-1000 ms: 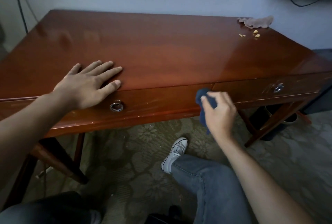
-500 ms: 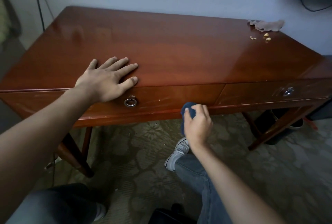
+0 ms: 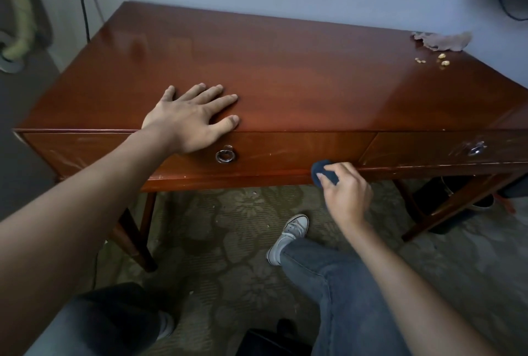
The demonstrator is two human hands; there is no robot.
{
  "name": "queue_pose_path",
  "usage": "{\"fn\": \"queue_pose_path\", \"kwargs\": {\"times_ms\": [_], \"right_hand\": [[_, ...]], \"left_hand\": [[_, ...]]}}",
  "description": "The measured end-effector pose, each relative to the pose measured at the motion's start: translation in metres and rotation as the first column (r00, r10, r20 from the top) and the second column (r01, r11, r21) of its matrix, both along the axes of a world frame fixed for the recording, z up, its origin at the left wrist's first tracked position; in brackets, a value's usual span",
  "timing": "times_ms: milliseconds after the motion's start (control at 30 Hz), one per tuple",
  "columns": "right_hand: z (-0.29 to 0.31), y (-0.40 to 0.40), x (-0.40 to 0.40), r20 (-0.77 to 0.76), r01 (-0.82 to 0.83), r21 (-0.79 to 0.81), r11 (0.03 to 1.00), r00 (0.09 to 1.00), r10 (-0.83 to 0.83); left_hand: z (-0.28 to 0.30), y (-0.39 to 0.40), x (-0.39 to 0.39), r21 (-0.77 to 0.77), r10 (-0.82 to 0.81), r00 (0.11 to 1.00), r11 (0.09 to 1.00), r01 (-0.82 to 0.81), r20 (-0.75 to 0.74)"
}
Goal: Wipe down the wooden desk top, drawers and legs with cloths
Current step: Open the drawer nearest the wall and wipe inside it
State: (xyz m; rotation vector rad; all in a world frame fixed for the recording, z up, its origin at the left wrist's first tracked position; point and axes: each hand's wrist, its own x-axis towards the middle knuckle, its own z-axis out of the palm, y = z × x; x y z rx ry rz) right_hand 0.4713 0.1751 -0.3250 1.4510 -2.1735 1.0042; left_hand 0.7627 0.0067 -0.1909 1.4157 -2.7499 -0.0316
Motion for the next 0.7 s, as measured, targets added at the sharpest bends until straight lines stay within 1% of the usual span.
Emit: {"fn": "queue_pose_path", "kwargs": {"times_ms": [67,100,167,300,367,433,533,567,600,633,700], "right_hand": [[0.0,-0.002,0.01,0.026,0.053,-0.001,0.999,0.998,-0.053],[-0.001,-0.004,0.022,0.021,0.042,-0.017,0.999,0.999,-0.042],[-0.003,-0.01,0.055,-0.018,-0.06,-0.033,0.998,0.998,0.059],[0.0,-0.037,0.154,-0.107,-0.246,0.098,0.964,0.961,0.256],[0.003,-0.049,0.203,-0.142,-0.331,0.139,0.933,0.926,0.349],[0.006,-0.057,0.231,-0.16,-0.386,0.159,0.909,0.898,0.409],[0.008,-0.055,0.221,-0.188,-0.426,0.163,0.89,0.872,0.452],[0.008,-0.05,0.208,-0.187,-0.425,0.165,0.89,0.873,0.451],[0.006,-0.043,0.19,-0.184,-0.398,0.171,0.901,0.886,0.426],[0.004,-0.036,0.17,-0.178,-0.349,0.18,0.92,0.908,0.379],[0.0,-0.025,0.134,-0.159,-0.25,0.197,0.948,0.946,0.282]], "left_hand": [[0.0,0.001,-0.001,0.0,0.0,1.0,1.0,0.0,0.0],[0.0,0.001,-0.002,0.003,0.0,1.0,1.0,0.0,0.002],[0.001,0.002,-0.002,0.007,0.003,1.0,1.0,-0.003,-0.001],[0.002,0.001,-0.003,0.01,0.002,1.0,1.0,-0.002,-0.013],[0.002,0.003,-0.001,0.015,-0.004,0.999,1.0,0.005,-0.034],[0.002,0.004,0.002,0.024,-0.022,0.996,0.999,0.024,-0.083],[0.01,0.003,0.017,0.065,-0.019,0.969,0.997,0.037,-0.245],[0.015,0.001,0.03,0.065,-0.001,0.964,0.998,0.019,-0.267],[0.018,-0.003,0.047,0.04,0.016,0.97,0.999,-0.006,-0.244],[0.02,-0.007,0.068,0.017,0.034,0.981,0.999,-0.031,-0.191],[0.02,-0.013,0.112,0.029,0.074,0.994,0.997,-0.071,-0.086]]}}
